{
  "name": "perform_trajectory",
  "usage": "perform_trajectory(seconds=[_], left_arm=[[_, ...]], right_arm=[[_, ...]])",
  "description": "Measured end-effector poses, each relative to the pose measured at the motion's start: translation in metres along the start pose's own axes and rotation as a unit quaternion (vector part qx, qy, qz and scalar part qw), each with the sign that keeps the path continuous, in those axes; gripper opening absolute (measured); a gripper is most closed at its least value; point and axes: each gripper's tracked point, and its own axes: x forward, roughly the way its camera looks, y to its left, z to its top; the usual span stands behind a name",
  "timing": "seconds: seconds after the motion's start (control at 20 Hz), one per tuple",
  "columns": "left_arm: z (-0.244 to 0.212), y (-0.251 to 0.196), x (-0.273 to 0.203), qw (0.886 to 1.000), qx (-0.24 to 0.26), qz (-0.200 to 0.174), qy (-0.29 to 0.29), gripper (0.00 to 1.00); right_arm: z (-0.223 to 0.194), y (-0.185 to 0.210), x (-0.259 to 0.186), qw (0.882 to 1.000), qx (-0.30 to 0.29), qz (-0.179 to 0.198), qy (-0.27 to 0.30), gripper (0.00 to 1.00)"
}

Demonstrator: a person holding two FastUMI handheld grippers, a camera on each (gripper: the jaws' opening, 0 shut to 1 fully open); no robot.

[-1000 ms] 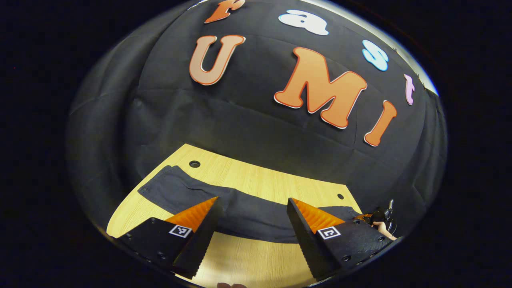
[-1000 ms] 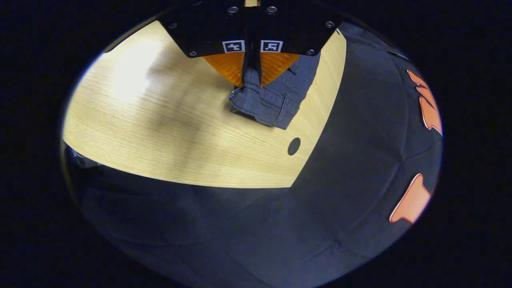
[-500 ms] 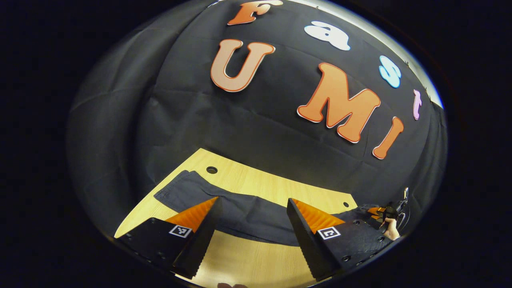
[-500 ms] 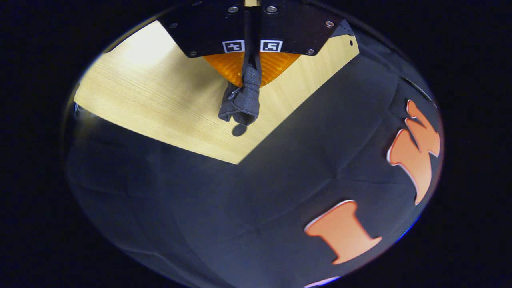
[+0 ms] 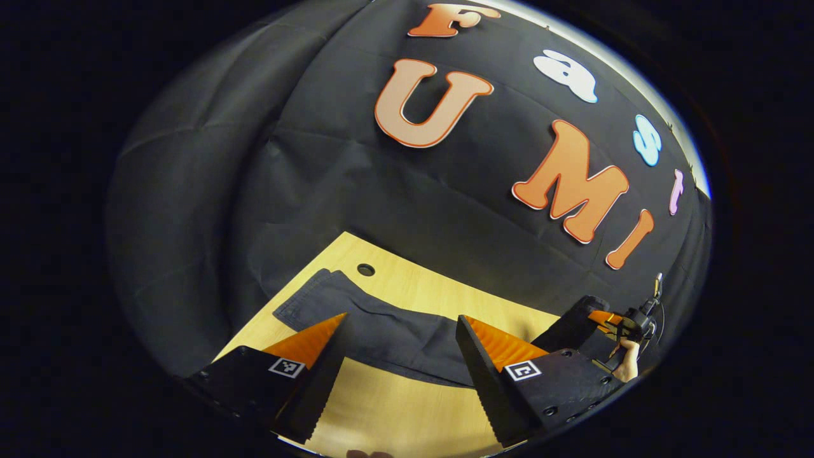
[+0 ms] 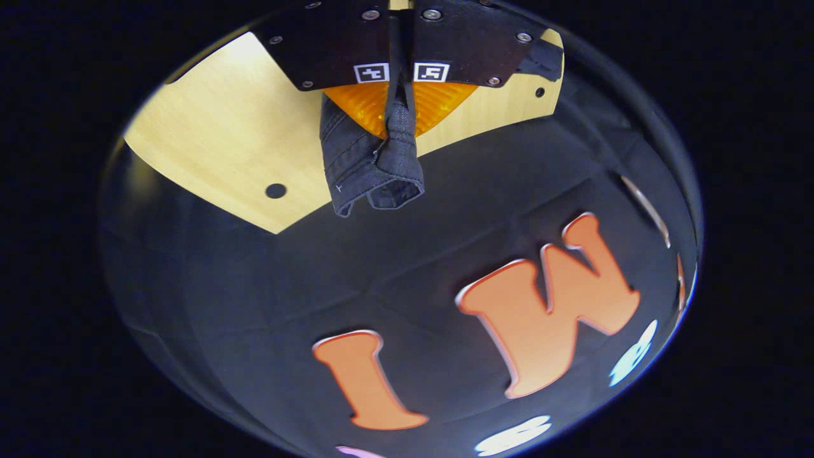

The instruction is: Grasp the waist and the cuffs of the jeans and fold them to make the two legs overlap; first hold the waist and fold one-third of the jeans toward the cuffs, then hold the cuffs and fold the remaining one-third in the same direction to finish folding.

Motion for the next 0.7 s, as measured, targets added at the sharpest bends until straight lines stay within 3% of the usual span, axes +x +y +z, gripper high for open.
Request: perform_trajectory(seconds=[0.4,0.7], left_arm=[[0.002,0.068,-0.008,1.0,-0.016,0.021,0.015,0.98],[-0.01,0.1,-0.005,0.998,-0.033,0.031,0.033,0.98]], right_arm=[[-0.105,0.141,0.04,0.99,-0.098,0.076,0.063,0.0],[-0.216,0.207,0.097,0.967,-0.178,0.11,0.143,0.0]])
